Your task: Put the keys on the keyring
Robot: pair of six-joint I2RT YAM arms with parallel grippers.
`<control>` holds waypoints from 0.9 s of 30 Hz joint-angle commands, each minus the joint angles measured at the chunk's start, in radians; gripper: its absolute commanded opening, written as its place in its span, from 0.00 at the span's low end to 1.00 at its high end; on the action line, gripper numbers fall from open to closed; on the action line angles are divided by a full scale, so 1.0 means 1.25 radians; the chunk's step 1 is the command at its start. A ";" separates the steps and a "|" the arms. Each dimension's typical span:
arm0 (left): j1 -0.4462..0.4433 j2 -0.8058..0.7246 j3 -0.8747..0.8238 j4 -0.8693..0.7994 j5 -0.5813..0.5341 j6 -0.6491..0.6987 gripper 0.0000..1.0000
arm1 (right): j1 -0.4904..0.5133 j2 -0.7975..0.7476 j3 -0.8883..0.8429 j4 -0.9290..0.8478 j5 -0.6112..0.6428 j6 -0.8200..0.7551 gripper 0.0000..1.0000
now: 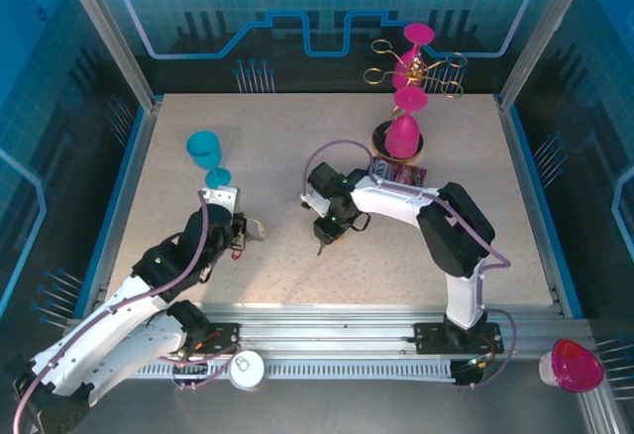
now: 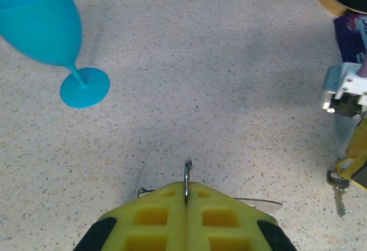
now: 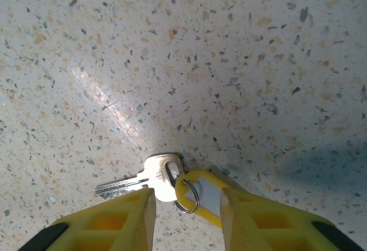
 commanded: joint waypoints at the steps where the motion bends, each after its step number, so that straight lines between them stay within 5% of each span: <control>1: 0.006 -0.002 -0.002 0.033 0.032 0.027 0.00 | 0.004 0.025 -0.007 -0.008 -0.022 0.012 0.35; 12: 0.005 -0.001 -0.006 0.032 0.036 0.030 0.00 | 0.011 0.042 -0.004 -0.022 -0.013 0.013 0.29; 27: 0.005 -0.008 -0.004 0.020 0.029 0.033 0.00 | 0.013 0.005 -0.001 -0.035 -0.016 0.012 0.03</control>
